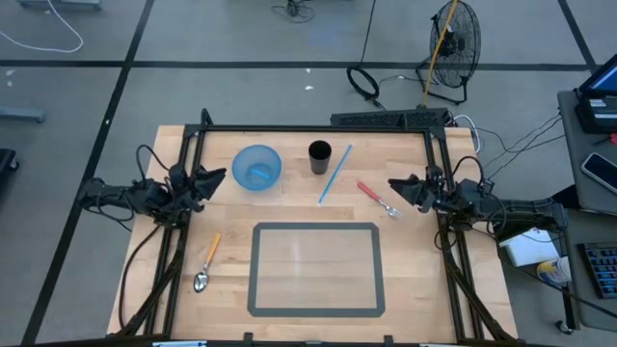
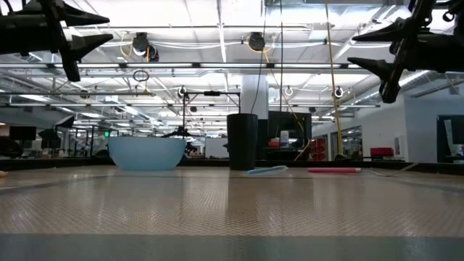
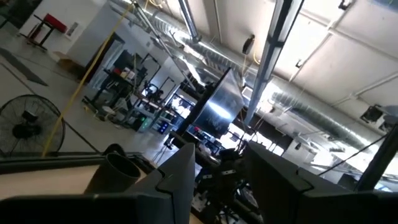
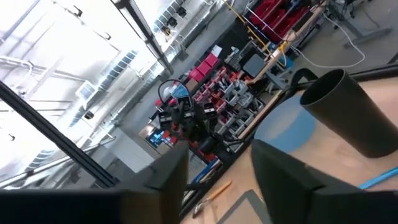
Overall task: Pick & Place Utensil
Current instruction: Put the blue bowl on the transparent mat
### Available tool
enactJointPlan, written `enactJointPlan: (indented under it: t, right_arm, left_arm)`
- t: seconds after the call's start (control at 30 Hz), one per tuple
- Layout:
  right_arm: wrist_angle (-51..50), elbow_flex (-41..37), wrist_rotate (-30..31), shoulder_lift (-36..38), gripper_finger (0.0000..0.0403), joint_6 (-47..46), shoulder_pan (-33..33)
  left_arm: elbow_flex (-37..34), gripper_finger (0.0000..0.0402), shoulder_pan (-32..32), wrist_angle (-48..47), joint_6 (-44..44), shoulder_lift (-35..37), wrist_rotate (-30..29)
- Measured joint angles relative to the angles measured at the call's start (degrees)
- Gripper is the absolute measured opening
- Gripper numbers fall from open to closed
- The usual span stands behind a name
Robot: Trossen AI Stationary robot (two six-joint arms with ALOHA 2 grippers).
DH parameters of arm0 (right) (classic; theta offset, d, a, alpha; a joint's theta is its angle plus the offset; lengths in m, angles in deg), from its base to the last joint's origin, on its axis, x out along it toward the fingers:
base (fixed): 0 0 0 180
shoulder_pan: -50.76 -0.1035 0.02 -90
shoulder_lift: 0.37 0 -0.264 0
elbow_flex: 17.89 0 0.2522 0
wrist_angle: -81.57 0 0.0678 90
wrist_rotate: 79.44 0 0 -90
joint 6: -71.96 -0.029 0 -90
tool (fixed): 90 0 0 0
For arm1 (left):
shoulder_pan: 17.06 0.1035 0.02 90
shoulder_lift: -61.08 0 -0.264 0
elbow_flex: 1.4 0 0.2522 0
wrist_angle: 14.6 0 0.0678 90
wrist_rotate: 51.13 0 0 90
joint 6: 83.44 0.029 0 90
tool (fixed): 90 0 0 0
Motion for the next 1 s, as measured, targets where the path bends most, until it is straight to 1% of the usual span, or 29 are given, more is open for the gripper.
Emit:
enactJointPlan:
  t: [0.07,0.13,0.2,0.3,0.43,0.5,0.7,0.8,0.87,0.93,1.0]
  right_arm:
    - [-0.02,-0.01,0.07,0.0,0.0111,0.88,0.0]
    - [0.03,0.0,0.09,0.0,0.0079,1.57,0.0]
    - [0.07,0.0,0.1,0.0,0.0056,1.8,0.0]
    - [0.11,-0.01,-0.07,-0.02,0.0039,0.7,0.0]
    - [1.07,-0.01,-0.13,-0.02,0.004,-0.05,0.0]
    - [2.36,-0.01,0.04,-0.03,0.0045,0.65,0.04]
    - [7.91,-0.01,3.12,-0.04,0.0056,7.7,0.09]
    - [9.39,-0.01,3.3,-0.04,0.0055,9.57,0.09]
    - [9.57,-0.01,3.32,-0.04,0.0052,9.83,0.09]
    - [9.44,-0.01,3.31,-0.05,0.005,9.8,0.09]
    - [9.47,-0.01,3.26,-0.25,0.005,9.79,0.09]
  left_arm:
    - [0.0,0.0147,0.0,0.06,1.02,0.0,-0.03]
    - [0.0,0.0147,0.0,0.05,-1.13,0.0,-0.03]
    - [0.02,0.0147,0.02,-0.96,-1.79,0.0,0.08]
    - [0.04,0.0147,0.02,-5.13,-3.57,-0.56,2.32]
    - [0.35,0.0147,0.02,-8.28,-10.27,-4.37,5.62]
    - [1.18,0.0147,0.02,-8.66,-11.4,-7.52,6.39]
    - [6.87,0.0147,0.07,-8.6,-6.65,-17.73,6.35]
    - [10.65,0.0143,0.05,-9.45,-3.88,-22.32,7.22]
    - [13.16,0.0127,0.04,-12.53,-2.79,-24.79,7.45]
    - [15.23,0.01,0.07,-15.75,-1.39,-26.66,7.4]
    - [16.24,0.007,0.07,-16.31,-0.24,-27.94,7.36]
